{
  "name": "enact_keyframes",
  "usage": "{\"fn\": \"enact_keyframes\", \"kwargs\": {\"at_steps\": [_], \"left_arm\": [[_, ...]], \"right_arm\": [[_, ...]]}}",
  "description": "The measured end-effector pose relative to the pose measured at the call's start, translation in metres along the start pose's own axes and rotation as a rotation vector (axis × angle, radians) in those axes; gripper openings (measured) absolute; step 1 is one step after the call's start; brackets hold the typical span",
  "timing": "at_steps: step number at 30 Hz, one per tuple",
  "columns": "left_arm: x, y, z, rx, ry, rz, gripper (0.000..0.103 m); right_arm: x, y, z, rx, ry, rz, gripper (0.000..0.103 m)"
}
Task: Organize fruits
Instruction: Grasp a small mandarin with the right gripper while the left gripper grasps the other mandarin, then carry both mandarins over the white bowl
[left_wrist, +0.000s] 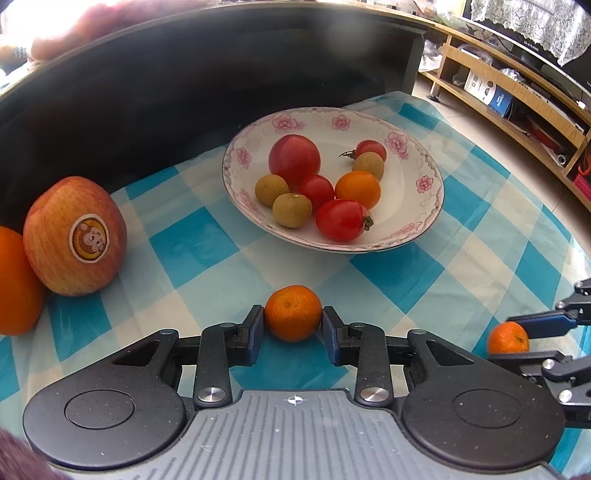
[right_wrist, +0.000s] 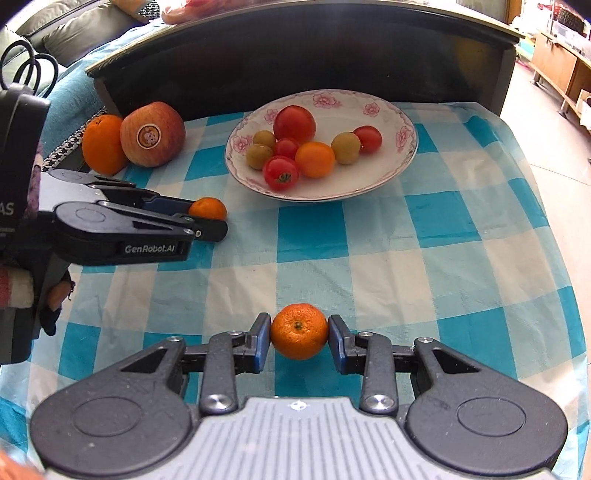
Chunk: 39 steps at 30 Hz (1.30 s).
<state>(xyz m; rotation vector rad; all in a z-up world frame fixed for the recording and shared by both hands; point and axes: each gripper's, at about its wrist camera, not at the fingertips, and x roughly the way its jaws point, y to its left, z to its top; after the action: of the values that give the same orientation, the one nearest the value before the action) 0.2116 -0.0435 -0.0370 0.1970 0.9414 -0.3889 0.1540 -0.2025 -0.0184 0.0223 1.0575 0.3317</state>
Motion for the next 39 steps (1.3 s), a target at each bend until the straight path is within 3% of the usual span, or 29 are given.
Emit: {"fn": "enact_keyframes", "kwargs": {"at_steps": [6,16,27,34,39], "left_arm": [[-0.008,-0.007,-0.011,-0.017,0.008,-0.010,0.040],[-0.043,-0.025,-0.059,-0.006,0.033,-0.012,0.040],[-0.051,-0.041,-0.076,0.026,0.033,0.001,0.043],[-0.049,-0.042,-0.071,0.015,0.010,0.007,0.056],[-0.045,-0.045,-0.071,0.023,0.003,0.025,0.053]], "right_arm": [[-0.007,-0.007,-0.015,0.034,0.002,-0.013,0.037],[-0.016,0.007,-0.027,0.015,-0.006,-0.040,0.037],[-0.016,0.023,-0.055,-0.027,0.010,-0.072,0.037],[-0.018,0.028,-0.059,-0.023,0.002,-0.078,0.037],[-0.021,0.025,-0.063,-0.019,-0.005,-0.068,0.037]]}}
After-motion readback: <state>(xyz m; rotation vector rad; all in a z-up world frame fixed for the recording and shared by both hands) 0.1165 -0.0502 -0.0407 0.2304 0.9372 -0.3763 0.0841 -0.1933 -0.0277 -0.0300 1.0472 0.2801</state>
